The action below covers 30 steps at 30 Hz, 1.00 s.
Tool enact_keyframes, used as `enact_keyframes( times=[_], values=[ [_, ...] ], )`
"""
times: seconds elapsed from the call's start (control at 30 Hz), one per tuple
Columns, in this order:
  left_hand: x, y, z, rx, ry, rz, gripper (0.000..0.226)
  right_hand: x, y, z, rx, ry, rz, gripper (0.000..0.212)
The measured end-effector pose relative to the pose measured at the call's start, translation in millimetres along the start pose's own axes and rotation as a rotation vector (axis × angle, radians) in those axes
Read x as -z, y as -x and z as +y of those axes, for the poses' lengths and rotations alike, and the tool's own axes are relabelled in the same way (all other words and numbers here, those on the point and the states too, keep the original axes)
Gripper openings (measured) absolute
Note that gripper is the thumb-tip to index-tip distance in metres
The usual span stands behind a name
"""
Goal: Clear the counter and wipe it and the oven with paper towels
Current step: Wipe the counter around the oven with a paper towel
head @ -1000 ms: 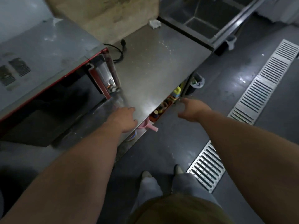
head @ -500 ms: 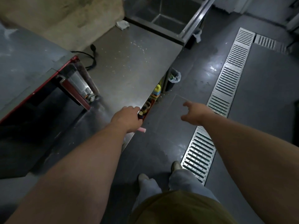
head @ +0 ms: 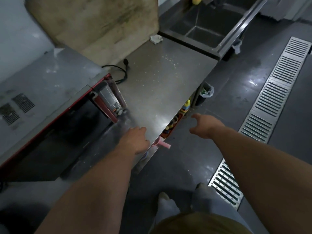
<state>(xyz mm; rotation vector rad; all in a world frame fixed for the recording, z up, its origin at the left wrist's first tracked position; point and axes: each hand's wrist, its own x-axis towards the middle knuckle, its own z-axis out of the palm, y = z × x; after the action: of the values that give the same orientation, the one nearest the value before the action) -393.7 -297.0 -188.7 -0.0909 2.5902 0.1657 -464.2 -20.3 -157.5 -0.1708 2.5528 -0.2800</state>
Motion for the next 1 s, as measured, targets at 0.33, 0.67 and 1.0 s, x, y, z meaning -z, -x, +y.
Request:
enact_keyframes(
  times=[0.33,0.67,1.0],
  values=[
    [37.2,-76.8,54.7,0.024,-0.009,0.014,0.056,50.4,-77.8,51.1,0.019,0.0,-0.016,0.064],
    [108.0,-181.9,161.8,0.166,0.084,0.066,0.059,152.6,-221.2,129.3,0.167,0.064,-0.115,0.061],
    [158.6,-248.0,196.6,0.272,0.18,0.129,0.056,213.1,-303.9,119.6,0.262,0.095,-0.117,0.069]
  ],
)
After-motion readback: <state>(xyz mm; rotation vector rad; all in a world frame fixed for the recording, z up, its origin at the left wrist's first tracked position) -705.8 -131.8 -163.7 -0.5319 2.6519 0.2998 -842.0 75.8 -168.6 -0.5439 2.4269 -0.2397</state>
